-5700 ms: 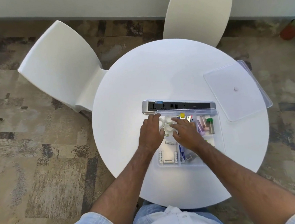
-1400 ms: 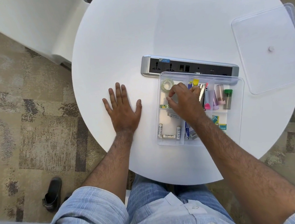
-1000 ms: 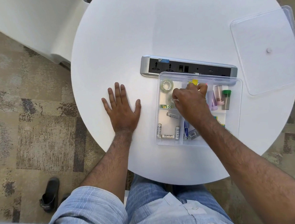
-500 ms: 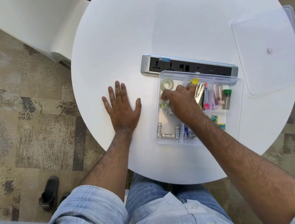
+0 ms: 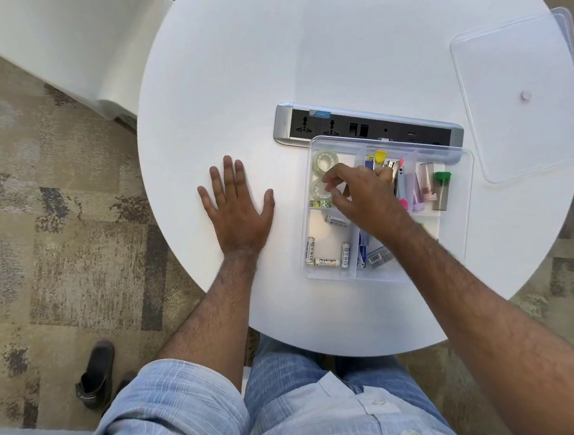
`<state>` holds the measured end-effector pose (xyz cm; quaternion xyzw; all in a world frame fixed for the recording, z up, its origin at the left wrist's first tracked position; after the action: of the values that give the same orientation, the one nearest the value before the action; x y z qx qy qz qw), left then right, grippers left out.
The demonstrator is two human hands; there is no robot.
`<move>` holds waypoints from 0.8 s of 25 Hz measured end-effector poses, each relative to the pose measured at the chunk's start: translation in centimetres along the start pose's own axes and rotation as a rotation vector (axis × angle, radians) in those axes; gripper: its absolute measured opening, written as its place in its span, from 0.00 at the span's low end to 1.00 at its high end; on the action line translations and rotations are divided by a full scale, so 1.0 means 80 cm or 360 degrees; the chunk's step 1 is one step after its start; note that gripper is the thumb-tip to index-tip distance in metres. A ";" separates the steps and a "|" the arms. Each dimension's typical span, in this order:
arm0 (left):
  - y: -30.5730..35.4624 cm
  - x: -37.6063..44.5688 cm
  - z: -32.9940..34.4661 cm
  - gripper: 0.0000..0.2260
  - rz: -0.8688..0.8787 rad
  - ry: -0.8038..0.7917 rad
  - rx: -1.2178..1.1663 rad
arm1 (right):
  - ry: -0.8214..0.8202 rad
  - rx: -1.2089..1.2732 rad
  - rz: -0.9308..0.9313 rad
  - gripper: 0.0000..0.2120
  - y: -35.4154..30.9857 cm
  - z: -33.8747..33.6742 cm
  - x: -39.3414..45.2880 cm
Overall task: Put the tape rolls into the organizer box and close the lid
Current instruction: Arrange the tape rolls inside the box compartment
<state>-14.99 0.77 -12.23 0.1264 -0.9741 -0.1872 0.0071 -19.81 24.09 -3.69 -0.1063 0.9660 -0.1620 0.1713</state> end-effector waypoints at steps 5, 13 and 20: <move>0.000 -0.001 0.002 0.36 0.0009 0.0012 0.0007 | -0.0247 -0.0110 -0.0151 0.10 -0.001 0.009 0.005; 0.000 0.000 0.002 0.36 0.0004 0.0019 0.0031 | -0.0091 -0.0119 -0.0135 0.04 -0.016 -0.001 0.006; -0.001 0.001 0.004 0.36 -0.0002 0.0001 0.0025 | -0.0238 0.0034 -0.0153 0.10 -0.001 0.008 0.003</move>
<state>-15.03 0.76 -12.54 0.1272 -0.9755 -0.1796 0.0064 -19.79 23.80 -4.30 -0.1626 0.9425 -0.1717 0.2361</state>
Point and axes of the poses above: each hand's wrist, its own x-axis towards the middle knuckle, its own z-axis out of the palm, y = z × x, the point moved 7 cm from there along x, towards the middle knuckle, and after that the axes turned 9 degrees about -x, right-handed, at the moved point
